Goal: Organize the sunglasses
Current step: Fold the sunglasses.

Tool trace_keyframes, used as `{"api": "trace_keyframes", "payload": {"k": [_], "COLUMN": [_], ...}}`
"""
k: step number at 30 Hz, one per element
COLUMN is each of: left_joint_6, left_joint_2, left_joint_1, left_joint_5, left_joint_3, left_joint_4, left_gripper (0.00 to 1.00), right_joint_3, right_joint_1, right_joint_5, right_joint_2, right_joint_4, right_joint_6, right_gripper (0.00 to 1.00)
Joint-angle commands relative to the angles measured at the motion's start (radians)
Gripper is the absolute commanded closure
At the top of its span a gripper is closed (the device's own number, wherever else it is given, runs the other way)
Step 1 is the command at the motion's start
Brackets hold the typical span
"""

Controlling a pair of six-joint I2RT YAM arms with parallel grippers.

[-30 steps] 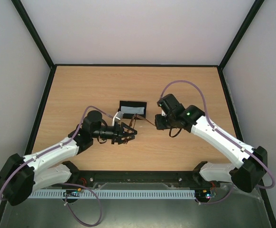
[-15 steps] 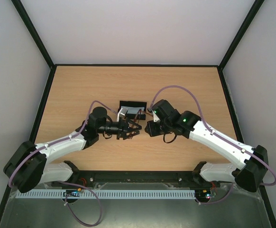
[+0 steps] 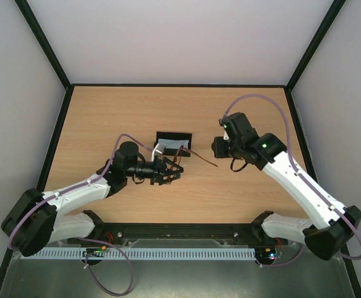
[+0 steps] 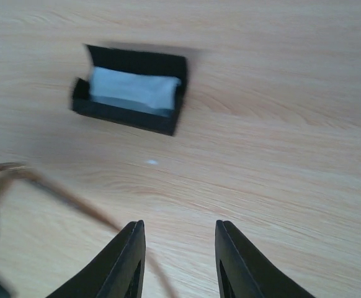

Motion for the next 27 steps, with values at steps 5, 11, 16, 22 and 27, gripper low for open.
{"api": "trace_keyframes", "payload": {"k": [5,11,16,22,27], "left_joint_6": [0.031,0.026,0.012,0.004,-0.007], "left_joint_2": [-0.075,-0.076,-0.038,0.011,0.048], "left_joint_1": [-0.006,-0.007,-0.012,-0.027,-0.042], "left_joint_5": [0.034,0.036,0.038,0.037,0.034], "left_joint_3": [-0.005,-0.006,0.004,0.039,0.061], "left_joint_4": [-0.038,-0.027,0.021,0.051,0.081], "left_gripper": [0.77,0.77,0.77,0.77,0.77], "right_joint_3": [-0.138,-0.156,-0.165,-0.197,-0.213], "right_joint_1": [-0.074,-0.074,-0.070,-0.041,0.004], "right_joint_5": [-0.137,-0.276,-0.378,-0.432,-0.431], "right_joint_2": [0.087,0.068,0.061,0.045,0.050], "right_joint_4": [0.040,0.079,0.073,0.081,0.103], "right_joint_6": [-0.056,-0.077,-0.083,-0.073,-0.050], "right_gripper": [0.68,0.71,0.78,0.80,0.81]}}
